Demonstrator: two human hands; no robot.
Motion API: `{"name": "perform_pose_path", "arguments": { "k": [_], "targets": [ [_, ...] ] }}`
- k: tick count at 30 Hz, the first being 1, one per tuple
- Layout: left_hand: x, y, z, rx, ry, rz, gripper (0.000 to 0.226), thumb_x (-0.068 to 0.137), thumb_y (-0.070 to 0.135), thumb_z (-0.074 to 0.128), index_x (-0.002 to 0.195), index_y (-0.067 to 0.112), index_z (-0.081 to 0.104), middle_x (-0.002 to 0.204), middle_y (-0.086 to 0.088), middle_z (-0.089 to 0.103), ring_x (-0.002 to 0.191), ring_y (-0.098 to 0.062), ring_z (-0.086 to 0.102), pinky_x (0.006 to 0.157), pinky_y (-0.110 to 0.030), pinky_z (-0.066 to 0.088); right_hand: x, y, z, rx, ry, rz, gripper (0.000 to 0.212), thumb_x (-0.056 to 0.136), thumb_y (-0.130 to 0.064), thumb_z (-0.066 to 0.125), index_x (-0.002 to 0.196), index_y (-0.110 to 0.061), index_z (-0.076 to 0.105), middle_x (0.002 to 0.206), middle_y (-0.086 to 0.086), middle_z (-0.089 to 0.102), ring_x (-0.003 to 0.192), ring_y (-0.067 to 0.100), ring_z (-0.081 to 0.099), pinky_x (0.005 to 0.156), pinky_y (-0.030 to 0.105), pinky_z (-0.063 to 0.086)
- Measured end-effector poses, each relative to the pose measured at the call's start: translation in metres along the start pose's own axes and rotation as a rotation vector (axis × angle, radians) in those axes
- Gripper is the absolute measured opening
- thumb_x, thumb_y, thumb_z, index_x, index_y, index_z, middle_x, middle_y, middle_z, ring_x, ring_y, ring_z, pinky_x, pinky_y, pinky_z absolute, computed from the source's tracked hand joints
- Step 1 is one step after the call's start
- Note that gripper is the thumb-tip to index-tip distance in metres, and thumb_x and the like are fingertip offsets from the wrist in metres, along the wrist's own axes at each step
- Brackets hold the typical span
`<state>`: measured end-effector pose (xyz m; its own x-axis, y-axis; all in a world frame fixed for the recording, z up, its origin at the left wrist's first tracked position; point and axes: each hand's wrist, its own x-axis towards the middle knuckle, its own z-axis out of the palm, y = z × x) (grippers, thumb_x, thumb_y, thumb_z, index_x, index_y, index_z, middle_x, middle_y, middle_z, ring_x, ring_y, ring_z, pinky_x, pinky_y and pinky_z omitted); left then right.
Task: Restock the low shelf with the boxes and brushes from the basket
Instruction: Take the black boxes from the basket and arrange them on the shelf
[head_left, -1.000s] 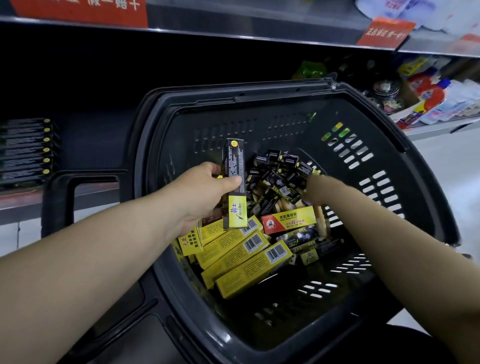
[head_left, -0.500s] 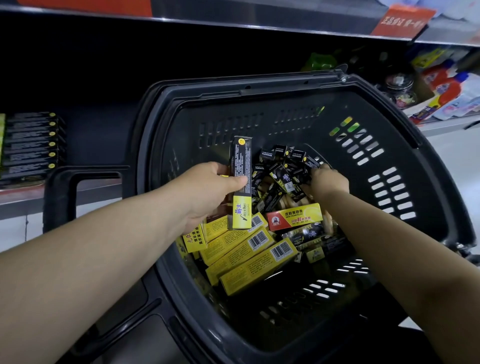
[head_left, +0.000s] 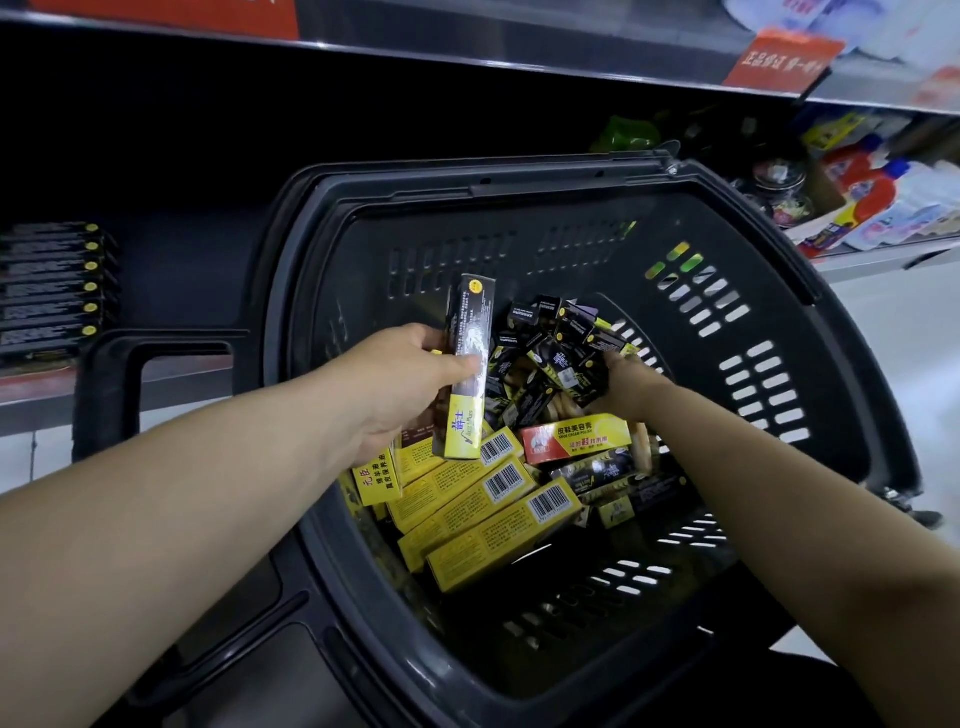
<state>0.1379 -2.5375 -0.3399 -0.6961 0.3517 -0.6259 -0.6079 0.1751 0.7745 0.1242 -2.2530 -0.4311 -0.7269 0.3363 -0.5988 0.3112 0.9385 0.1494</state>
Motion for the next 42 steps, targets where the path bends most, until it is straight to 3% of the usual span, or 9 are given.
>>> {"name": "perform_pose_path", "arguments": {
  "k": [7, 10, 14, 18, 26, 33, 35, 39, 42],
  "targets": [
    [0.002, -0.001, -0.001, 0.017, 0.024, -0.008, 0.021, 0.086, 0.015, 0.064, 0.106, 0.014, 0.056, 0.103, -0.011, 0.068, 0.096, -0.025, 0.064, 0.089, -0.04, 0.051, 0.006, -0.012, 0.003, -0.022, 0.118, 0.063, 0.071, 0.093, -0.036, 0.055, 0.144, 0.0, 0.021, 0.123, 0.019, 0.058, 0.107, 0.03, 0.059, 0.079, 0.034, 0.048],
    [0.001, 0.001, -0.001, 0.0, 0.046, -0.026, 0.013, 0.086, 0.015, 0.064, 0.097, 0.014, 0.057, 0.106, -0.013, 0.067, 0.104, -0.03, 0.062, 0.097, -0.046, 0.047, -0.008, -0.016, -0.02, -0.096, 0.184, 0.013, 0.056, 0.087, -0.036, 0.062, 0.129, -0.005, 0.044, 0.101, 0.009, 0.064, 0.086, 0.023, 0.063, 0.068, 0.031, 0.053],
    [0.001, 0.003, -0.001, -0.049, 0.05, -0.035, 0.014, 0.086, 0.014, 0.064, 0.098, 0.01, 0.058, 0.104, -0.013, 0.066, 0.099, -0.026, 0.061, 0.092, -0.042, 0.049, -0.04, -0.034, -0.064, 0.377, 0.232, -0.239, 0.02, 0.083, -0.029, 0.06, 0.097, -0.016, 0.053, 0.069, -0.002, 0.06, 0.065, 0.018, 0.06, 0.053, 0.025, 0.046],
    [0.0, 0.004, -0.001, -0.079, 0.046, -0.046, 0.024, 0.081, 0.016, 0.07, 0.101, 0.01, 0.059, 0.107, -0.01, 0.067, 0.106, -0.026, 0.06, 0.097, -0.047, 0.047, -0.087, -0.069, -0.078, 0.948, -0.036, -0.436, 0.009, 0.09, -0.02, 0.051, 0.091, -0.019, 0.06, 0.063, -0.008, 0.068, 0.057, 0.006, 0.064, 0.052, 0.017, 0.05],
    [-0.003, 0.002, 0.0, -0.087, -0.001, -0.015, 0.045, 0.071, 0.02, 0.078, 0.113, 0.012, 0.061, 0.107, -0.008, 0.07, 0.106, -0.027, 0.062, 0.1, -0.047, 0.044, -0.102, -0.086, -0.078, 0.978, -0.111, -0.515, 0.01, 0.091, -0.02, 0.051, 0.091, -0.022, 0.061, 0.069, -0.003, 0.064, 0.057, 0.01, 0.058, 0.056, 0.023, 0.048],
    [-0.001, 0.005, 0.003, -0.143, -0.029, -0.052, 0.025, 0.084, 0.022, 0.067, 0.107, 0.014, 0.063, 0.105, -0.01, 0.07, 0.104, -0.027, 0.063, 0.097, -0.047, 0.047, -0.102, -0.089, -0.076, 1.014, -0.097, -0.507, 0.02, 0.093, -0.032, 0.054, 0.101, -0.015, 0.059, 0.067, -0.002, 0.068, 0.053, 0.011, 0.062, 0.053, 0.022, 0.051],
    [-0.001, 0.006, 0.003, -0.166, -0.029, -0.077, 0.021, 0.084, 0.021, 0.064, 0.103, 0.013, 0.064, 0.101, -0.011, 0.071, 0.097, -0.025, 0.065, 0.09, -0.044, 0.052, -0.102, -0.092, -0.073, 1.029, -0.113, -0.519, 0.026, 0.092, -0.037, 0.055, 0.105, -0.014, 0.057, 0.067, -0.001, 0.069, 0.053, 0.012, 0.063, 0.055, 0.025, 0.053],
    [-0.003, 0.008, 0.001, -0.187, -0.072, -0.088, 0.012, 0.078, 0.022, 0.069, 0.087, 0.014, 0.066, 0.068, -0.005, 0.07, 0.055, -0.017, 0.067, 0.052, -0.026, 0.055, -0.099, -0.099, -0.064, 1.137, -0.215, -0.565, 0.029, 0.092, -0.036, 0.053, 0.112, -0.014, 0.051, 0.065, -0.003, 0.067, 0.054, 0.013, 0.063, 0.051, 0.021, 0.052],
    [-0.002, 0.006, 0.0, -0.15, -0.061, -0.061, 0.023, 0.073, 0.019, 0.076, 0.094, 0.014, 0.067, 0.077, -0.008, 0.073, 0.065, -0.021, 0.07, 0.056, -0.029, 0.056, -0.091, -0.094, -0.065, 1.203, -0.29, -0.587, 0.031, 0.093, -0.04, 0.051, 0.115, -0.019, 0.051, 0.075, -0.001, 0.068, 0.06, 0.016, 0.067, 0.055, 0.021, 0.053]
  ]
}}
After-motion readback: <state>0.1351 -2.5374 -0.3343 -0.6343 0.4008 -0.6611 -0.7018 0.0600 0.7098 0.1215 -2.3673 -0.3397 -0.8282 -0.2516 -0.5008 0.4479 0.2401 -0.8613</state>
